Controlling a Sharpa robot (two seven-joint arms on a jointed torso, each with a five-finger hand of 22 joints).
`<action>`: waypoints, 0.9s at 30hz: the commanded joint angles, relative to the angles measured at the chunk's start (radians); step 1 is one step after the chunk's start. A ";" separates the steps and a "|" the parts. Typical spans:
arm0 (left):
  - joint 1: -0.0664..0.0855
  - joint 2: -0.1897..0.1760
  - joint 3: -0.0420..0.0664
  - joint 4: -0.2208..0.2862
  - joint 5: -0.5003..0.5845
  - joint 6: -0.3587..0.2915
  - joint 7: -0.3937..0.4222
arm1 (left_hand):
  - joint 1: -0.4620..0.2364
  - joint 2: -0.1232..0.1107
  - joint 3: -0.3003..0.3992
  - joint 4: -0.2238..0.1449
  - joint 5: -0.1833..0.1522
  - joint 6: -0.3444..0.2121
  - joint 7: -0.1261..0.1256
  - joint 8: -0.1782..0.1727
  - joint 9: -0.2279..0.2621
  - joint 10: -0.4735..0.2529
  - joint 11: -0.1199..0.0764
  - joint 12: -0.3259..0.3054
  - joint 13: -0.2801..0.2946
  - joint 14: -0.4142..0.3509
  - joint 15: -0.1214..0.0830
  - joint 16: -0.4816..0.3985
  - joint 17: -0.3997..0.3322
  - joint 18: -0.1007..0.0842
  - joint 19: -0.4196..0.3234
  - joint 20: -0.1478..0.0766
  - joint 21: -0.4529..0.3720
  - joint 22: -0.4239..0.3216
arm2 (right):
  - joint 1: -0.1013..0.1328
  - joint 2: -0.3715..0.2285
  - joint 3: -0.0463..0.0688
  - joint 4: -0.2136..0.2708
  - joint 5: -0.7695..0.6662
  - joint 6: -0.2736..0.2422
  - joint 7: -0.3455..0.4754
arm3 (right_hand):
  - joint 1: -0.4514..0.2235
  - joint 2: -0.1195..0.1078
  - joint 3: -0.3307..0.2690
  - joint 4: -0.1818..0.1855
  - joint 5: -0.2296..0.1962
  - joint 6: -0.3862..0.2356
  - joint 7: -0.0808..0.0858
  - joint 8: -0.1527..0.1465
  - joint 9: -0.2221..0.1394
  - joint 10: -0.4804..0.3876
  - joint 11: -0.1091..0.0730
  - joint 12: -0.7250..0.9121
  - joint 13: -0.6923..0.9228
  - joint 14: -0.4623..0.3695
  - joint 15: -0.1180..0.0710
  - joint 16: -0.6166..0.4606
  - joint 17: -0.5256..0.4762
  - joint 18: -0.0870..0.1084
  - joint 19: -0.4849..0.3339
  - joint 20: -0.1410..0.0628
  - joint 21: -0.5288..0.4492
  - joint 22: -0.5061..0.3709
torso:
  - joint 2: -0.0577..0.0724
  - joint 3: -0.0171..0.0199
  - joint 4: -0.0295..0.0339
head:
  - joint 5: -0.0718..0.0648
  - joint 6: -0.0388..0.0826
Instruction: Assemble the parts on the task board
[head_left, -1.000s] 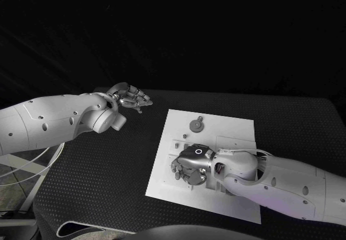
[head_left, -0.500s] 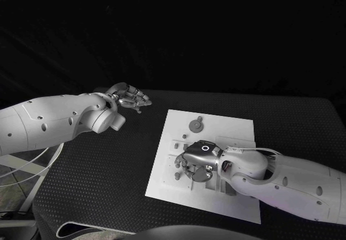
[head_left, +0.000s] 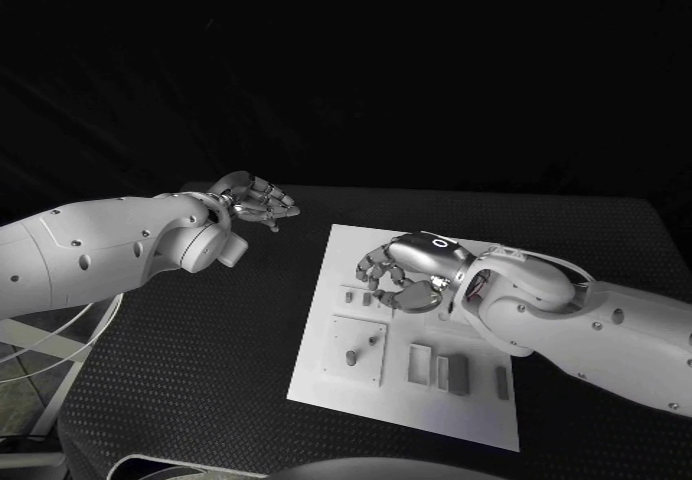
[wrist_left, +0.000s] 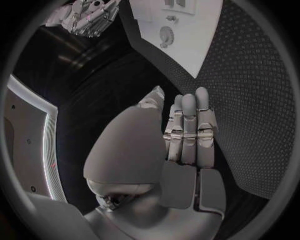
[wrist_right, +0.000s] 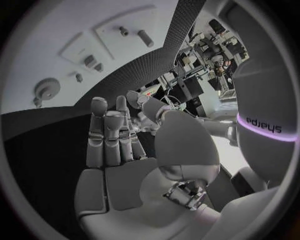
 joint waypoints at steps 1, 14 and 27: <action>0.001 0.004 0.001 -0.003 0.005 0.015 0.008 | -0.008 -0.002 0.007 -0.001 -0.005 0.003 0.007 0.003 -0.002 -0.007 -0.001 -0.002 -0.001 -0.007 0.000 -0.002 -0.001 0.020 -0.006 -0.001 -0.001 -0.002 | 0.015 -0.024 0.005 -0.013 0.212 0.048 -0.026 | -0.027 0.008 -0.014 0.004 0.001 0.022 0.012 0.017 0.005 0.021 -0.004 0.010 0.009 0.008 -0.006 0.004 0.002 0.021 0.012 0.000 0.006 0.017 | 0.000 -0.0001 -0.0003 | -0.007 0.005; 0.001 0.019 0.001 -0.014 0.005 0.040 0.009 | -0.008 -0.001 0.008 0.000 -0.005 0.001 0.008 0.003 -0.003 -0.009 0.000 -0.003 -0.002 -0.008 0.000 -0.002 -0.002 0.020 -0.006 -0.001 -0.001 -0.002 | 0.041 -0.146 -0.018 -0.030 0.480 0.392 -0.315 | -0.347 0.030 -0.116 0.238 0.005 0.125 -0.073 0.101 0.125 0.011 -0.102 0.811 0.775 0.016 -0.099 0.149 0.120 0.021 0.051 -0.026 0.004 0.020 | -0.002 -0.0025 -0.0025 | -0.043 0.026; -0.006 0.034 0.001 -0.032 0.075 0.101 0.060 | -0.050 -0.002 -0.009 0.001 -0.010 -0.003 0.010 0.004 -0.007 -0.016 0.003 -0.002 -0.002 -0.020 0.004 -0.006 -0.006 0.019 -0.017 0.003 -0.003 -0.006 | 0.042 -0.287 -0.075 0.024 0.568 0.454 -0.432 | -0.381 0.059 -0.103 0.279 0.002 0.132 -0.080 0.096 0.169 0.018 -0.110 0.938 0.877 0.047 -0.104 0.225 0.205 0.021 0.091 -0.059 0.059 0.023 | -0.009 -0.0015 -0.0158 | -0.071 0.031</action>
